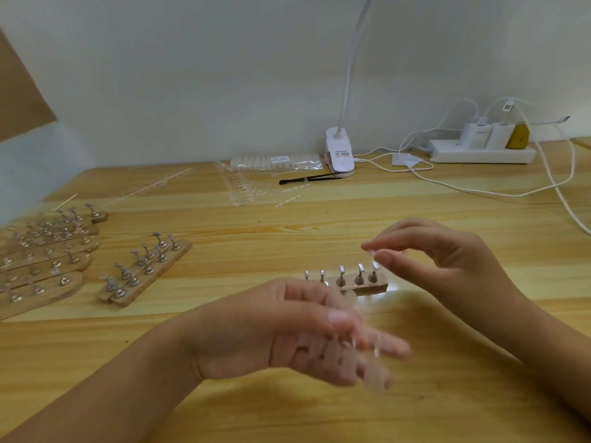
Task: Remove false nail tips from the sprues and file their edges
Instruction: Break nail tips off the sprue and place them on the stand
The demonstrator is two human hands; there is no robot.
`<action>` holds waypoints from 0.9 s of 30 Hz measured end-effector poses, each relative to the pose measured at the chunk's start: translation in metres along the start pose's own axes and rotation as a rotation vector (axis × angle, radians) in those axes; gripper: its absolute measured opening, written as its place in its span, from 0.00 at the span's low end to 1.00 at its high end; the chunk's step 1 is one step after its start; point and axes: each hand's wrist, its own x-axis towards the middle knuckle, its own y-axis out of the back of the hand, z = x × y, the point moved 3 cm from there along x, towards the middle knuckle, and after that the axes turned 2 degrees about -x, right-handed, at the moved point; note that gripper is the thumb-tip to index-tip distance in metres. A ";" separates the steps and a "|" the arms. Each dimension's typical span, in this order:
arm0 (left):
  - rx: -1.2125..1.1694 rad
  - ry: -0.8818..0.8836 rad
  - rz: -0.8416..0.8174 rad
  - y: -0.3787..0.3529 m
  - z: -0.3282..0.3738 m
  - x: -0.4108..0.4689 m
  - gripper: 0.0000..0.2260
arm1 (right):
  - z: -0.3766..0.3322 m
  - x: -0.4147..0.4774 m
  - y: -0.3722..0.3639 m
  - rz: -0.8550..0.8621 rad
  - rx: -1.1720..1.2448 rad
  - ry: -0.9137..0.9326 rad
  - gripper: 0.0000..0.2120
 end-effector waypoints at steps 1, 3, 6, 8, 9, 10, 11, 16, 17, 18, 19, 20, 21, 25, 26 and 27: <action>0.020 0.032 -0.044 -0.002 -0.002 0.000 0.06 | 0.005 0.001 -0.001 0.001 -0.056 -0.001 0.11; 0.030 0.079 -0.106 -0.005 -0.005 -0.001 0.05 | 0.013 0.003 -0.006 -0.030 -0.161 0.011 0.11; 0.035 0.116 -0.129 -0.006 -0.006 -0.001 0.05 | 0.021 0.005 -0.010 -0.054 -0.222 0.020 0.10; 0.044 0.117 -0.121 -0.005 -0.005 -0.003 0.05 | 0.023 0.005 -0.012 -0.067 -0.233 0.028 0.11; 0.054 0.115 -0.112 -0.004 -0.005 -0.003 0.04 | 0.023 0.005 -0.012 -0.072 -0.236 0.025 0.12; 0.068 0.112 -0.102 -0.004 -0.004 -0.003 0.03 | 0.024 0.005 -0.012 -0.074 -0.239 0.022 0.12; 0.082 0.109 -0.097 -0.004 -0.004 -0.003 0.03 | 0.024 0.005 -0.011 -0.074 -0.241 0.017 0.12; 0.114 0.114 -0.113 -0.007 -0.004 -0.004 0.05 | 0.024 0.005 -0.011 -0.077 -0.246 -0.009 0.13; 0.119 0.122 -0.108 -0.007 -0.004 -0.003 0.04 | 0.024 0.004 -0.011 -0.083 -0.243 -0.013 0.14; 0.119 0.127 -0.108 -0.007 -0.005 -0.002 0.05 | 0.023 0.004 -0.011 -0.090 -0.243 -0.017 0.14; 0.112 0.132 -0.109 -0.007 -0.005 -0.002 0.06 | 0.023 0.003 -0.011 -0.098 -0.251 -0.018 0.14; 0.101 0.137 -0.108 -0.007 -0.005 -0.002 0.06 | 0.023 0.003 -0.011 -0.104 -0.271 -0.012 0.13; 0.090 0.141 -0.105 -0.006 -0.005 -0.002 0.07 | 0.023 0.003 -0.011 -0.108 -0.299 0.000 0.12; 0.068 0.130 -0.121 -0.007 -0.006 -0.002 0.06 | 0.020 0.003 -0.012 -0.116 -0.405 0.063 0.12; 0.065 0.127 -0.120 -0.007 -0.005 -0.002 0.06 | 0.018 0.004 -0.012 -0.120 -0.429 0.078 0.12; 0.066 0.126 -0.108 -0.006 -0.006 -0.001 0.06 | 0.017 0.005 -0.012 -0.124 -0.456 0.096 0.13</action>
